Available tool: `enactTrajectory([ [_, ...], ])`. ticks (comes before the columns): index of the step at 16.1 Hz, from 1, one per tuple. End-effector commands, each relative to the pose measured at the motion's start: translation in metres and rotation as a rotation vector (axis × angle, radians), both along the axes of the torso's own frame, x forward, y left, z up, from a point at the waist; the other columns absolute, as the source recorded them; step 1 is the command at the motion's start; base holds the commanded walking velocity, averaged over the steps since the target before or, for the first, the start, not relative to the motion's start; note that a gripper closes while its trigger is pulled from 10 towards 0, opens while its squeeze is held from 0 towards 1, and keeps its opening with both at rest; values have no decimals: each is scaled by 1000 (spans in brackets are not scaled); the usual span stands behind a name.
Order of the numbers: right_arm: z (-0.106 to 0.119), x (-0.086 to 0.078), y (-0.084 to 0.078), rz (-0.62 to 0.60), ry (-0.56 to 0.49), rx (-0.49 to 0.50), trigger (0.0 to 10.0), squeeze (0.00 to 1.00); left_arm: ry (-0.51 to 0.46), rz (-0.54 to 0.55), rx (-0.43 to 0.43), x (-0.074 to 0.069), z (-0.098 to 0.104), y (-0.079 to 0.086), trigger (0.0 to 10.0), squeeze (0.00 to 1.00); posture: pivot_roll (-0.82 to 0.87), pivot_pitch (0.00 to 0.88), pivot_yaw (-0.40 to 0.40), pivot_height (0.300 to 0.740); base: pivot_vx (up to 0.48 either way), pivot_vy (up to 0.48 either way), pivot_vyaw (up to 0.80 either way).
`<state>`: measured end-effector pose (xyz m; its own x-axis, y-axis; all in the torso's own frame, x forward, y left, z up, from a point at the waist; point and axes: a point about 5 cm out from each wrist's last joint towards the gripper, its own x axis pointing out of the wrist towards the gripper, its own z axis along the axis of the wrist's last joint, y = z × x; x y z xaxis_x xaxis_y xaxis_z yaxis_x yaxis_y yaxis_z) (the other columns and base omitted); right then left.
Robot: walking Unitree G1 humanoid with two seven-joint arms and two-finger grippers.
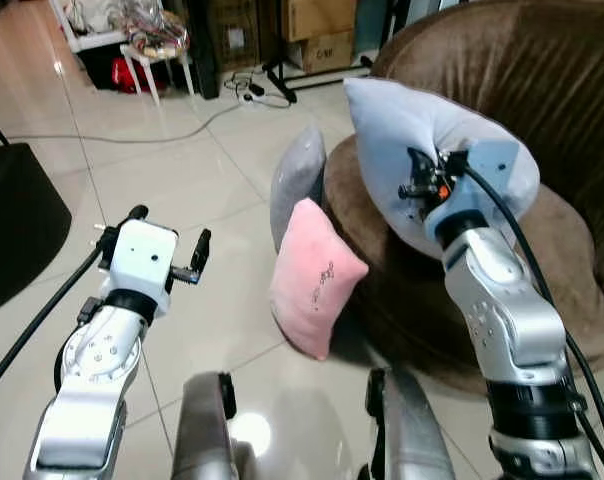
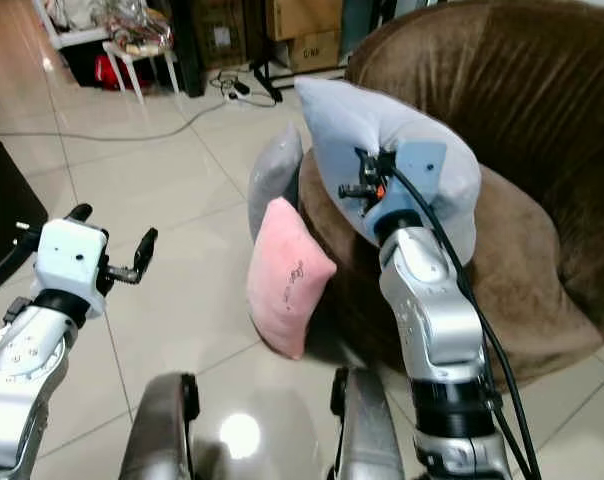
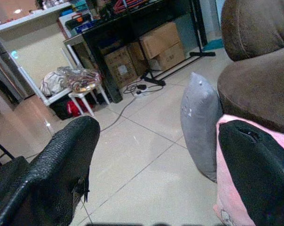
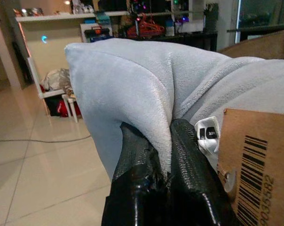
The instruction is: Move the pillow to the sofa from floor
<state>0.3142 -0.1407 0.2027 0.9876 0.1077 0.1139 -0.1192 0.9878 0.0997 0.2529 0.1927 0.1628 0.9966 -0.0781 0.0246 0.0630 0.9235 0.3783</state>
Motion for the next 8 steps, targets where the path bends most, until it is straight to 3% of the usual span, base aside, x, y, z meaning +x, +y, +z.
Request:
enactTrajectory([
  [1, -6, -4, -6, -30, 33, 17, 10000, 0, 1, 32, 7, -2, 0, 2, 10000, 0, -50, 0, -11, 578, 0, 0, 0],
  [8, -10, -10, -7, -40, 45, 23, 10000, 0, 2, 45, 0, 0, -3, -4, 10000, 0, -80, 0, 11, 638, 0, 0, 0],
])
